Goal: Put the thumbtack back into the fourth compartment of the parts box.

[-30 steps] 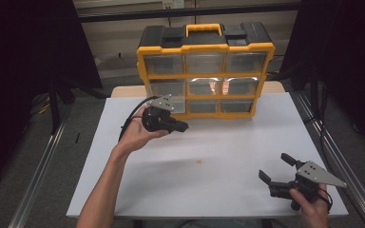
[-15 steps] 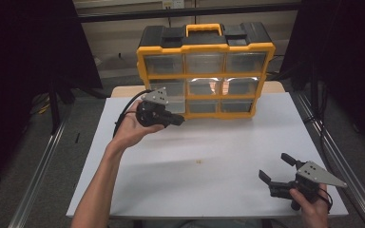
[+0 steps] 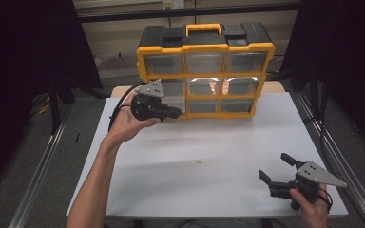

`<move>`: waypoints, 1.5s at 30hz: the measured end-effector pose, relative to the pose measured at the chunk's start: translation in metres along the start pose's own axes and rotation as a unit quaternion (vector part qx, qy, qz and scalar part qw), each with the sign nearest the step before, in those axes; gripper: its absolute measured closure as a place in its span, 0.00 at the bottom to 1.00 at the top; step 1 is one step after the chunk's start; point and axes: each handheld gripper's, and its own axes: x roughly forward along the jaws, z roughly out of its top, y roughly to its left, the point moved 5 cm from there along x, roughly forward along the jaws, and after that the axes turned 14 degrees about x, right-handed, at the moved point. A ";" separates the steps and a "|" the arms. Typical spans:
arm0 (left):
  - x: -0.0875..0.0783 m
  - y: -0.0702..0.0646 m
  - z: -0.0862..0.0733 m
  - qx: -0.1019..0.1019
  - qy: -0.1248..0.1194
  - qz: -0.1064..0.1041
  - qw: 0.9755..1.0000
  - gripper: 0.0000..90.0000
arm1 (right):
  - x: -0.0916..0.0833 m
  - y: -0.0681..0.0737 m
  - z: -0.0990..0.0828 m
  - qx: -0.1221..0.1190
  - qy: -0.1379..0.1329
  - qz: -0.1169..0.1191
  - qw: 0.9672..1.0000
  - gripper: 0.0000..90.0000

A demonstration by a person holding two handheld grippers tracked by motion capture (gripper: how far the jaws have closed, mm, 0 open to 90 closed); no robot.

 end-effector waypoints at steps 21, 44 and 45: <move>-0.028 0.028 0.011 -0.005 0.005 0.029 1.000 0.96 | 0.000 -0.001 0.000 0.001 -0.001 -0.001 1.000 0.01; -0.037 0.062 0.011 -0.017 0.054 0.046 0.997 0.95 | -0.001 -0.001 0.000 0.000 -0.001 -0.001 1.000 0.01; -0.038 0.064 0.010 -0.015 0.058 0.045 0.997 0.95 | -0.001 -0.001 0.000 0.001 -0.001 -0.001 1.000 0.01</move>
